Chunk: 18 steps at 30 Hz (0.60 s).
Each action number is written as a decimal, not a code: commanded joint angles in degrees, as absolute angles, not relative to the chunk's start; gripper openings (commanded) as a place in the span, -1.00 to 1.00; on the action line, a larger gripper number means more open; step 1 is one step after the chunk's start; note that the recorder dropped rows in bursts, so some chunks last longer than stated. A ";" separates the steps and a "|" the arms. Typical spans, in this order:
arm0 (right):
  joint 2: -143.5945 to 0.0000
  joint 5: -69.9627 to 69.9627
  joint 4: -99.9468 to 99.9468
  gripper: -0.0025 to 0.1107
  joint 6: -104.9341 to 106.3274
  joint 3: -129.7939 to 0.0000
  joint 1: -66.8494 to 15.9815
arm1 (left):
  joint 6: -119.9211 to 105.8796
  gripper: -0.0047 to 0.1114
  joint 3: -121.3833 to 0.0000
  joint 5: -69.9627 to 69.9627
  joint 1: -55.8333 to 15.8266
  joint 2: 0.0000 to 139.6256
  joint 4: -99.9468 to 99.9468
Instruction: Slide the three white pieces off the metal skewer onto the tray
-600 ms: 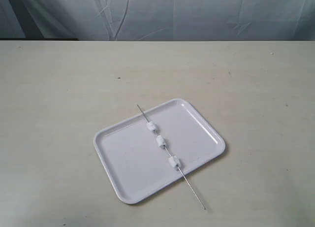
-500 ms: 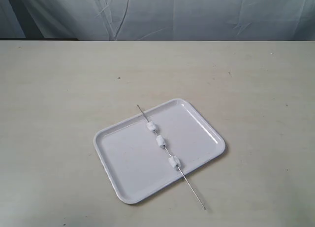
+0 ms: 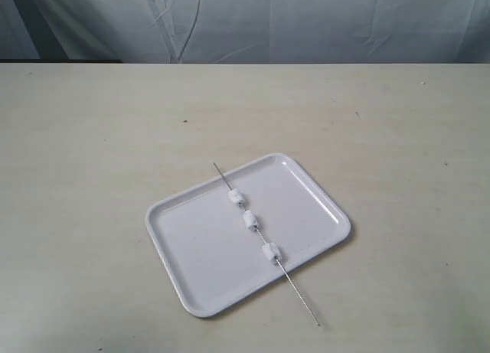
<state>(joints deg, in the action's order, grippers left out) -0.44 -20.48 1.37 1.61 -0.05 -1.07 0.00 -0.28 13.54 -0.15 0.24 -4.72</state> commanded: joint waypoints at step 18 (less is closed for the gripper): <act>0.00 33.95 0.69 -0.97 1.61 0.00 -1.16 | 0.00 -0.92 0.00 -28.19 -0.62 0.00 -5.18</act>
<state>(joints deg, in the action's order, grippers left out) -0.35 23.19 0.94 1.61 -0.05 -1.07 0.00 -0.18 -18.19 -0.15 0.24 -4.86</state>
